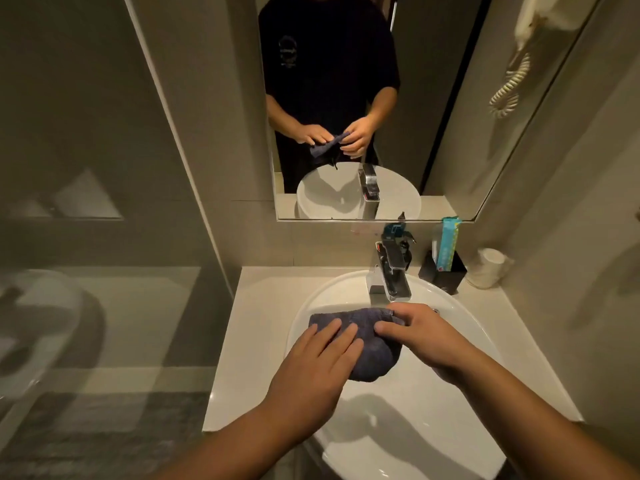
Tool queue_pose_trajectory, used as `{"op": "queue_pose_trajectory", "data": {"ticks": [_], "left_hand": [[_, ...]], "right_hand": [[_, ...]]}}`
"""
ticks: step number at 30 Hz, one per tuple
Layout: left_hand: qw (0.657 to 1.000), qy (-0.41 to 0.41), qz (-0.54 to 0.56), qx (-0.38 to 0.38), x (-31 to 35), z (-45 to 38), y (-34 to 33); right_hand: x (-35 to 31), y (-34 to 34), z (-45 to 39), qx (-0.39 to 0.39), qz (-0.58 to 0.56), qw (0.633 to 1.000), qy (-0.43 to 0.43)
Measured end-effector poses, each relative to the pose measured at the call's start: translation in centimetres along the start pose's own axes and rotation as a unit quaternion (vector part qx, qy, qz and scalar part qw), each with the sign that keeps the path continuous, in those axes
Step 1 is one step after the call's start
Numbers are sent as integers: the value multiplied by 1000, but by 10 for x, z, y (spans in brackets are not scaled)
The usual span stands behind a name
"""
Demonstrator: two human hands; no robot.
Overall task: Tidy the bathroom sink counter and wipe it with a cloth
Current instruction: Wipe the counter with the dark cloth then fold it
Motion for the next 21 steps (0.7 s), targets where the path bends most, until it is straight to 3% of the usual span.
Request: {"op": "queue_pose_trajectory", "data": {"ticks": [3, 6, 9, 12, 15, 21], "left_hand": [[1000, 11, -3, -10, -2, 6, 0], [978, 72, 193, 23, -17, 10, 9], [884, 214, 415, 5, -39, -1, 13], [803, 213, 556, -36, -39, -22, 18], [807, 152, 569, -51, -24, -30, 26], [809, 112, 576, -41, 29, -13, 38]], "right_hand": [[-9, -3, 9, 15, 32, 999, 41], [-18, -4, 19, 12, 92, 993, 77], [-24, 0, 30, 11, 132, 987, 94], [-24, 7, 46, 15, 138, 986, 95], [-18, 18, 69, 20, 123, 988, 94], [9, 43, 125, -11, 73, 993, 88]]}}
Point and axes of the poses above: each hand's wrist, its own z-axis away from the middle knuckle, its own y-axis out of the back of the hand, x = y × z, the point moved 4 cm from there along -z, towards the middle knuckle
